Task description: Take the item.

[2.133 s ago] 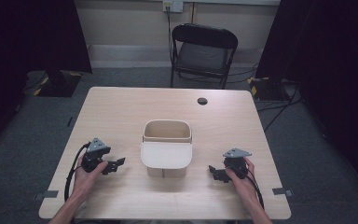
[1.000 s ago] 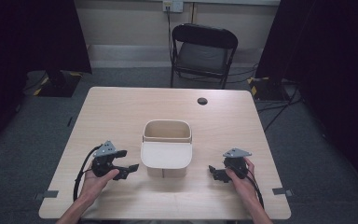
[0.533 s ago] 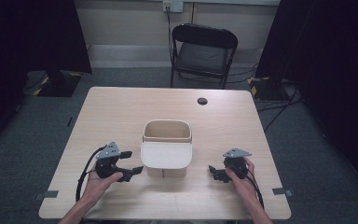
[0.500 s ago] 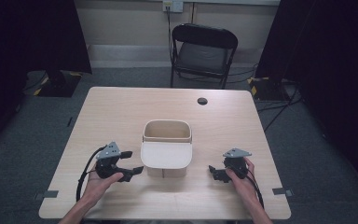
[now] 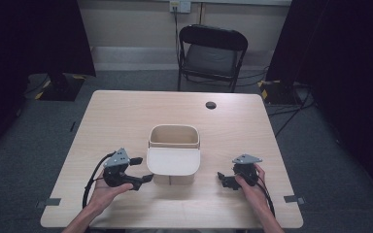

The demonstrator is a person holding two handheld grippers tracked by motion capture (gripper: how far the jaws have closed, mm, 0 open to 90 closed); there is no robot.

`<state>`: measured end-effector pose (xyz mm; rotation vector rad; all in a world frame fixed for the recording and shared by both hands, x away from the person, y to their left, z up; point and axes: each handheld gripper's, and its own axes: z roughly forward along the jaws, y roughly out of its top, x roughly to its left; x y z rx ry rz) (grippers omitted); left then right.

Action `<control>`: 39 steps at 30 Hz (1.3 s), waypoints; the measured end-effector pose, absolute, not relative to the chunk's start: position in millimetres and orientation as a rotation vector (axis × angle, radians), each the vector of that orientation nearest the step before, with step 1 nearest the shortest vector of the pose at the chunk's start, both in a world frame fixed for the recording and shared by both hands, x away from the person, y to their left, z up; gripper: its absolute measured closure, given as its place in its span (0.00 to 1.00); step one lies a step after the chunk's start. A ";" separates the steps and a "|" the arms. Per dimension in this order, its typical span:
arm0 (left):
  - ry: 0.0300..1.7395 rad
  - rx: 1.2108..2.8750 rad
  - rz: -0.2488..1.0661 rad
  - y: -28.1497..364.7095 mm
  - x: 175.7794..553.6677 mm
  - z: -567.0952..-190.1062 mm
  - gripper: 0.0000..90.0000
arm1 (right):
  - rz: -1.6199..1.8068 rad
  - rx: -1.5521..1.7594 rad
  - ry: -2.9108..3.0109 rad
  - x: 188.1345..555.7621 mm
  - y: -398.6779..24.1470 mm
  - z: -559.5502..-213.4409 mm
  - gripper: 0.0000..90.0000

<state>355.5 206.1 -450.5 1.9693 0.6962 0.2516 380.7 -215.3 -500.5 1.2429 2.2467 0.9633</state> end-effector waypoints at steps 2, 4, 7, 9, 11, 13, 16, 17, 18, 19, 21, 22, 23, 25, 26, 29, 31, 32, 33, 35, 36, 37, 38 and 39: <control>0.688 1.968 0.249 205.6 355.4 -449.0 0.26 | 0.963 1.243 2.247 380.6 -215.2 -500.5 0.13; 0.690 1.954 0.251 204.9 355.4 -448.8 0.26 | 0.964 1.244 2.246 380.6 -215.2 -500.5 0.13; 0.700 1.952 0.259 203.9 356.7 -450.1 0.26 | 0.964 1.244 2.246 380.6 -215.2 -500.5 0.13; 0.704 1.953 0.259 203.5 357.6 -450.2 0.26 | 0.964 1.244 2.246 380.6 -215.2 -500.5 0.13; 0.701 1.950 0.261 203.0 357.4 -449.7 0.26 | 0.964 1.244 2.246 380.7 -215.2 -500.5 0.13; 0.701 1.946 0.255 202.4 357.2 -449.1 0.26 | 0.964 1.243 2.246 380.7 -215.2 -500.5 0.13; 0.694 1.933 0.260 201.5 356.4 -447.7 0.26 | 0.964 1.244 2.246 380.7 -215.2 -500.5 0.13; 0.696 1.937 0.259 200.5 355.2 -446.8 0.26 | 0.964 1.244 2.246 380.7 -215.2 -500.5 0.13; 0.696 1.937 0.259 200.5 355.2 -446.8 0.26 | 0.964 1.244 2.246 380.7 -215.2 -500.5 0.13; 0.692 1.933 0.262 199.2 354.6 -447.0 0.27 | 0.964 1.244 2.246 380.7 -215.2 -500.5 0.13; 0.687 1.938 0.261 199.3 354.9 -447.0 0.27 | 0.964 1.244 2.246 380.7 -215.2 -500.5 0.13; 0.682 1.940 0.259 199.3 355.5 -447.2 0.27 | 0.964 1.244 2.246 380.7 -215.2 -500.5 0.13; 0.680 1.941 0.254 199.5 355.9 -447.2 0.28 | 0.964 1.244 2.246 380.7 -215.2 -500.5 0.13; 0.677 1.939 0.248 199.3 355.9 -446.7 0.28 | 0.964 1.244 2.246 380.7 -215.2 -500.5 0.13; 0.675 1.938 0.245 199.6 355.9 -446.3 0.29 | 0.963 1.243 2.247 380.7 -215.3 -500.5 0.13; 0.676 1.935 0.249 199.2 355.4 -445.9 0.29 | 0.963 1.244 2.246 380.7 -215.3 -500.5 0.13; 0.672 1.943 0.252 199.3 355.8 -445.3 0.28 | 0.964 1.244 2.246 380.7 -215.2 -500.5 0.13; 0.672 1.943 0.252 199.3 355.8 -445.3 0.28 | 0.964 1.244 2.246 380.7 -215.2 -500.5 0.13; 0.673 1.942 0.252 199.1 356.1 -445.2 0.28 | 0.963 1.244 2.246 380.7 -215.2 -500.5 0.13; 0.676 1.934 0.253 198.7 356.1 -445.0 0.27 | 0.963 1.244 2.246 380.7 -215.2 -500.5 0.13; 0.678 1.930 0.253 198.4 355.9 -444.8 0.27 | 0.963 1.244 2.246 380.7 -215.2 -500.5 0.13; 0.677 1.927 0.253 197.8 356.1 -444.1 0.27 | 0.963 1.244 2.246 380.7 -215.2 -500.5 0.13; 0.680 1.930 0.257 197.1 355.9 -443.4 0.27 | 0.964 1.244 2.246 380.7 -215.2 -500.5 0.13; 0.680 1.930 0.257 197.1 355.9 -443.4 0.27 | 0.963 1.244 2.246 380.7 -215.2 -500.5 0.13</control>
